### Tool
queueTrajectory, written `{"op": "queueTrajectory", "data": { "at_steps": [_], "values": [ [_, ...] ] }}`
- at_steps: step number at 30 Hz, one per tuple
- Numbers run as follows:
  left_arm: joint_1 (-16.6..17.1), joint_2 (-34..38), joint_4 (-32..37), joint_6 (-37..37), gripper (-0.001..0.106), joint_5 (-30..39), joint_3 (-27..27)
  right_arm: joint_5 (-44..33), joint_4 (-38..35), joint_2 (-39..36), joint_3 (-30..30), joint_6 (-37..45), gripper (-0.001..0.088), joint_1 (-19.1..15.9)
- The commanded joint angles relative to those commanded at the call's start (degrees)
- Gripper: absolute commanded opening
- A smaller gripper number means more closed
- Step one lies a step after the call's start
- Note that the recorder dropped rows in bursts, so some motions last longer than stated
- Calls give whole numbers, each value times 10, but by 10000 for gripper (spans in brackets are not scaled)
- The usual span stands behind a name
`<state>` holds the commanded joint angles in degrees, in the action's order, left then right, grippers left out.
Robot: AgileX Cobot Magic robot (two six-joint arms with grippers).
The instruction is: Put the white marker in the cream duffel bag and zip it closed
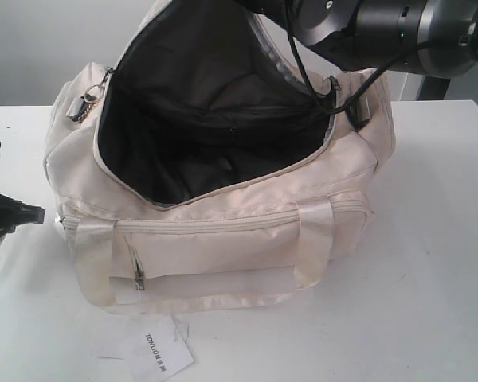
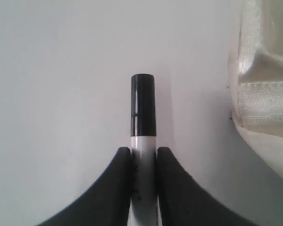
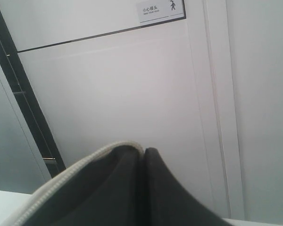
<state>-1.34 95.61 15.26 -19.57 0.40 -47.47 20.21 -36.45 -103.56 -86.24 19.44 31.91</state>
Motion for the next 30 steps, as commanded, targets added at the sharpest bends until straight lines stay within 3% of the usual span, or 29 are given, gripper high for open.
{"op": "queueTrajectory", "data": {
  "at_steps": [11, 20, 24, 30],
  "values": [
    [0, -101, 1, 2, 0, 64, 0, 0, 0, 0, 0, 0, 0, 0],
    [0, -188, 2, 5, 0, 74, 1, 0, 0, 0, 0, 0, 0, 0],
    [0, -224, 2, 29, 0, 37, 19, 0, 0, 0, 0, 0, 0, 0],
    [0, -275, 2, 29, 0, -81, 77, 0, 0, 0, 0, 0, 0, 0]
  ]
}}
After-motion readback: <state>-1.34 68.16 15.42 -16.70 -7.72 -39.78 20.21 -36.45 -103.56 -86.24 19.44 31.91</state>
